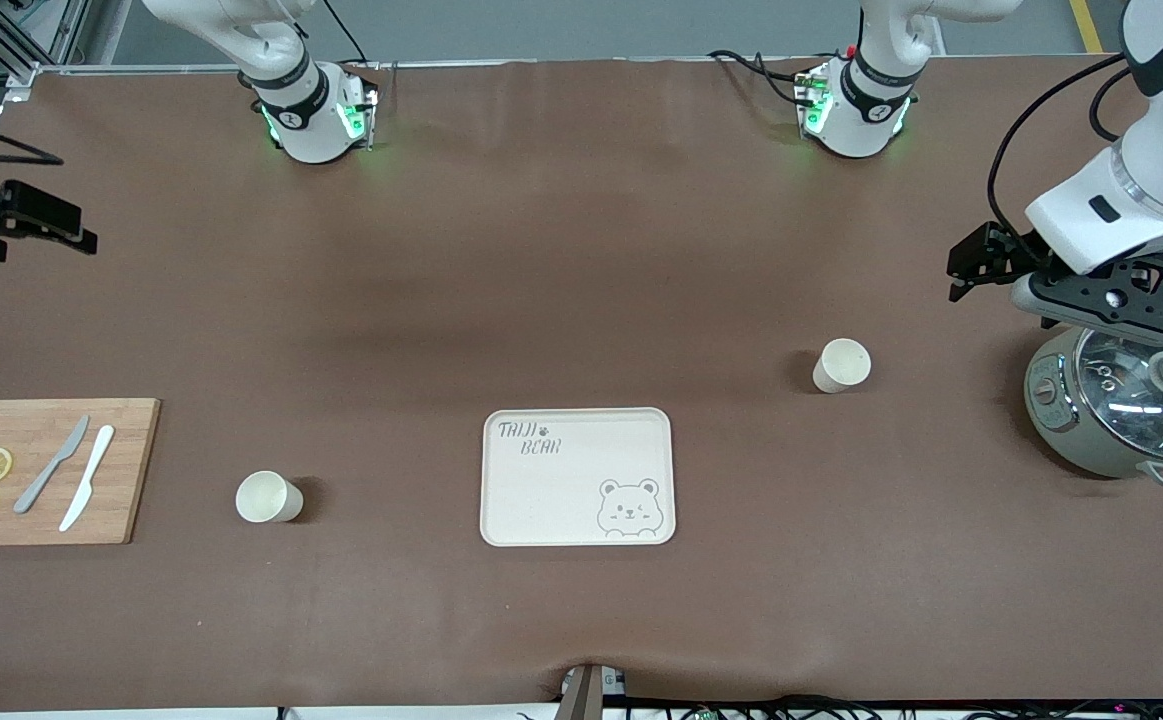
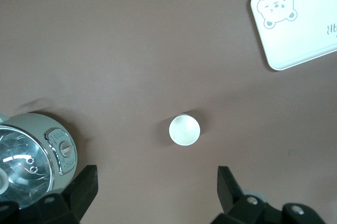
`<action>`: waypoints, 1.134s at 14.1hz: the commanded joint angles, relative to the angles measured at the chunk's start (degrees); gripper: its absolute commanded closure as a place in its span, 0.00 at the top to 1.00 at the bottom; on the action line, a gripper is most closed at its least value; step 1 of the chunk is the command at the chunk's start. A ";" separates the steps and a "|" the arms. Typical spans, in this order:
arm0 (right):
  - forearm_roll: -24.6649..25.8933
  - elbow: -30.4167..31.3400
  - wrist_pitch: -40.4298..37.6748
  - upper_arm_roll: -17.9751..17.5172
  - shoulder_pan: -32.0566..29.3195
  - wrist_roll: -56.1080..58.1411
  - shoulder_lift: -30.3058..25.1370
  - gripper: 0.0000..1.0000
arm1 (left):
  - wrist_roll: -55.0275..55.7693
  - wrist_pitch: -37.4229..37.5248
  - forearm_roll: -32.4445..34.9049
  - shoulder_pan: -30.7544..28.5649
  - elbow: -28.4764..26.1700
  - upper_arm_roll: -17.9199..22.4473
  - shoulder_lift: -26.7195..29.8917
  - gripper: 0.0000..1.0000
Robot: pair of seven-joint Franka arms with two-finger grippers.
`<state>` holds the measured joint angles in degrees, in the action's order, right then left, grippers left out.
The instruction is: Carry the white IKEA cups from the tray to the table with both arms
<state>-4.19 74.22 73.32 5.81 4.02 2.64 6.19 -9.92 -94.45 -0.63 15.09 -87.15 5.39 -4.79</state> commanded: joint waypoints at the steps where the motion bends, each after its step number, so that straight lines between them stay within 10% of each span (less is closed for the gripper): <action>1: 1.38 12.94 7.07 -0.53 -2.07 -0.97 -8.81 1.00 | 0.25 0.14 1.07 -0.06 -0.48 -0.29 0.93 1.00; 5: 4.62 22.44 11.75 -0.80 -2.96 -0.88 -15.76 1.00 | 0.25 0.14 1.07 -0.15 -0.48 -0.29 0.75 1.00; 16: 5.86 19.47 12.72 -0.53 -3.58 1.67 -14.98 1.00 | 0.17 0.05 1.07 -0.41 -0.48 -0.21 0.66 1.00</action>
<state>0.50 94.87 86.23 5.76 1.37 3.97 -8.63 -9.92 -94.45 -0.63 14.83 -87.22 5.43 -4.79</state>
